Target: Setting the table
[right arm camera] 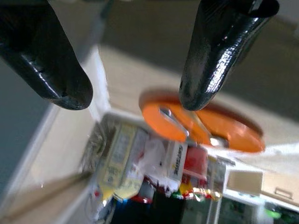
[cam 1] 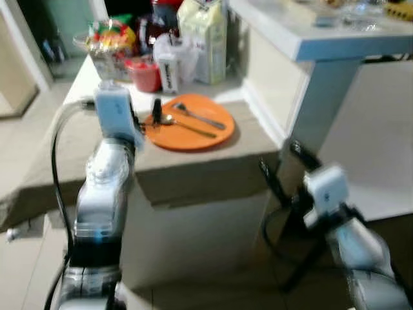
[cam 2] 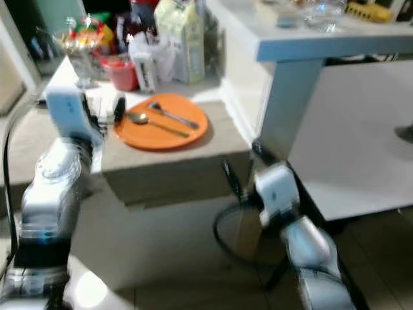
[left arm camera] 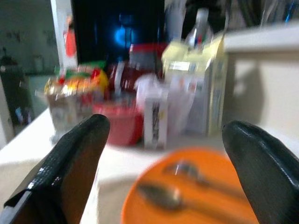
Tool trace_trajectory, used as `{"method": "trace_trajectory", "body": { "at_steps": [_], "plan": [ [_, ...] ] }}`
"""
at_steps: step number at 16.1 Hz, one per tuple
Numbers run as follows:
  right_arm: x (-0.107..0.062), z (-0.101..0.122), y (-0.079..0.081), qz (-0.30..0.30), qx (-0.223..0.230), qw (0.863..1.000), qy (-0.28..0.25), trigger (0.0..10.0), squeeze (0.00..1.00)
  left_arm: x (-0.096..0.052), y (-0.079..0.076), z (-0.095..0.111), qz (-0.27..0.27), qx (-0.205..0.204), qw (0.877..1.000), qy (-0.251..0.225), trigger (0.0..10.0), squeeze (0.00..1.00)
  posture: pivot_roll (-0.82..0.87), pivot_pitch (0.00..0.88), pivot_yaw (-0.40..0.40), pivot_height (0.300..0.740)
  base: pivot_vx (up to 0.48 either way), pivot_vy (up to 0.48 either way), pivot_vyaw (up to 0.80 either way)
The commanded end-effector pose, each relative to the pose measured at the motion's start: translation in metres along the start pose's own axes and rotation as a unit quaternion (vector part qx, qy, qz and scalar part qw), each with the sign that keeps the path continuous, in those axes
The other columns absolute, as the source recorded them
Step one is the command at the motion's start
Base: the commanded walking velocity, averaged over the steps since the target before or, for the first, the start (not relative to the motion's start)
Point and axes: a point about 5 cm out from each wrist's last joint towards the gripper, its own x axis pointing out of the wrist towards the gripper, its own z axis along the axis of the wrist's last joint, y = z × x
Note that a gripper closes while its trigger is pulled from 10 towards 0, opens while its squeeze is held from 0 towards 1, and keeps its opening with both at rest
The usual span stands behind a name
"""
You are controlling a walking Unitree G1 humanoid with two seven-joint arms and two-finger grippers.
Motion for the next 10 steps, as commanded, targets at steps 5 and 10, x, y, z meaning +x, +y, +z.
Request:
{"method": "trace_trajectory", "body": {
  "at_steps": [5, 10],
  "plan": [
    [-0.007, -0.007, -0.007, -0.026, -0.01, 0.999, 0.022, 10.0, 0.0, 0.046, -0.03, 0.003, -0.018, -0.08, 0.995, 0.058, 10.0, 0.0, -0.23, 0.0, 0.07, 0.74, 0.0, 0.0, 0.0],
    [-0.008, -0.01, 0.005, -0.029, -0.002, 0.999, 0.028, 10.0, 0.0, 0.064, -0.055, -0.012, 0.025, -0.128, 0.981, 0.144, 10.0, 0.0, -0.24, 0.0, 0.104, 0.74, 0.0, 0.0, 0.0]
  ]
}}
